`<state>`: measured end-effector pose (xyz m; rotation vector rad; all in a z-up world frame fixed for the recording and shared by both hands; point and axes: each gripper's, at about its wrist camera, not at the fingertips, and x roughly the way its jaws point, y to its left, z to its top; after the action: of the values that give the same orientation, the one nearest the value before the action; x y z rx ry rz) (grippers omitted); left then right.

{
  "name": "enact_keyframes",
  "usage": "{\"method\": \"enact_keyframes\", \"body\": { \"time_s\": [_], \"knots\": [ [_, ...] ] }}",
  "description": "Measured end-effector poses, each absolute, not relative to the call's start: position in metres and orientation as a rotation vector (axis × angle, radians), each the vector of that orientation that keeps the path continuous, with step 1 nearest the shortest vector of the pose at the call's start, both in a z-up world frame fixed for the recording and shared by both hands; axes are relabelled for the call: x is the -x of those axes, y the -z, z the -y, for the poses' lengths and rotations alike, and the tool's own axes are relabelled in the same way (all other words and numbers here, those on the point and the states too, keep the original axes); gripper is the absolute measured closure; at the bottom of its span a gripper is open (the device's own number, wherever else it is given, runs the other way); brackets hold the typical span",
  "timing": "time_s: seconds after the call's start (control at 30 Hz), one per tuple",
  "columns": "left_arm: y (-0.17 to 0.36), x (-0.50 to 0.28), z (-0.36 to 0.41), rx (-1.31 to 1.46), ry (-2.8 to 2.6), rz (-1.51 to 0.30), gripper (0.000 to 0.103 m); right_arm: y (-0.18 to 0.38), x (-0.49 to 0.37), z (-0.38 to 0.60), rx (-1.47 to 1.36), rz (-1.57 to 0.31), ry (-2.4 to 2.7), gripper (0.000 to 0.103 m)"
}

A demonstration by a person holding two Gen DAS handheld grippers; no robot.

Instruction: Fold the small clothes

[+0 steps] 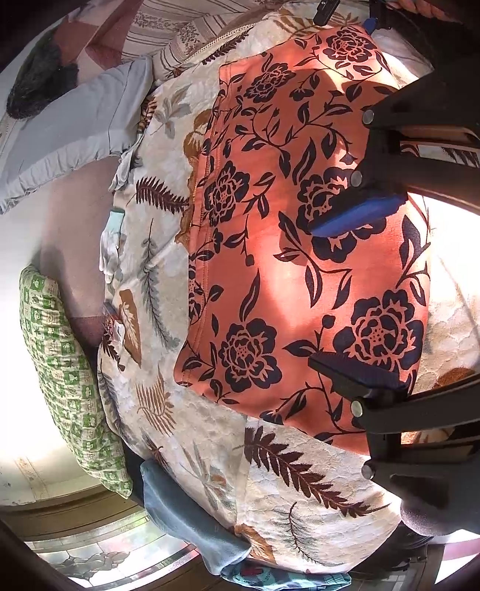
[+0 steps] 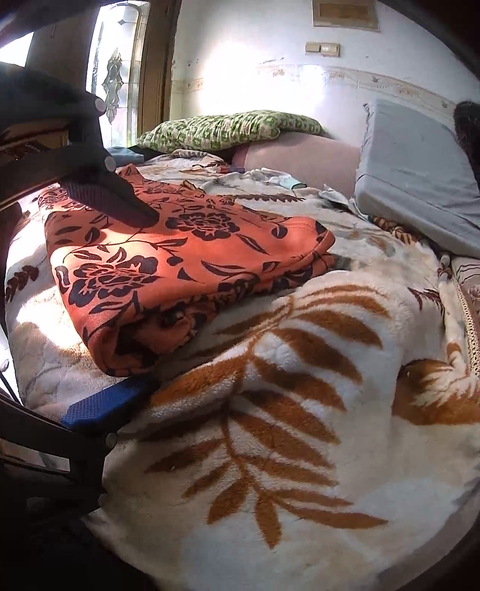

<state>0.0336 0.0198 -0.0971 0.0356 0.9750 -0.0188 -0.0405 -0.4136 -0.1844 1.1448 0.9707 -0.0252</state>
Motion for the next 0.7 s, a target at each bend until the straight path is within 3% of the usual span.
{"method": "enact_keyframes", "body": {
  "time_s": [0.33,0.5,0.63,0.7],
  "knots": [
    [0.103,-0.036,-0.016,-0.027,0.027,-0.985,0.037,0.177,0.046,0.413,-1.122,-0.975,0.033,0.018],
    [0.131,-0.039,0.002,-0.087,0.051,-1.055,0.037,0.184,0.041,0.405,-1.097,-1.024,0.018,0.018],
    [0.124,-0.034,0.014,-0.071,0.115,-1.013,0.037,0.166,0.035,0.391,-0.972,-1.012,-0.017,0.029],
    [0.120,-0.036,0.026,-0.104,0.143,-0.991,0.037,0.171,0.032,0.391,-0.948,-1.059,-0.004,0.029]
  ]
}}
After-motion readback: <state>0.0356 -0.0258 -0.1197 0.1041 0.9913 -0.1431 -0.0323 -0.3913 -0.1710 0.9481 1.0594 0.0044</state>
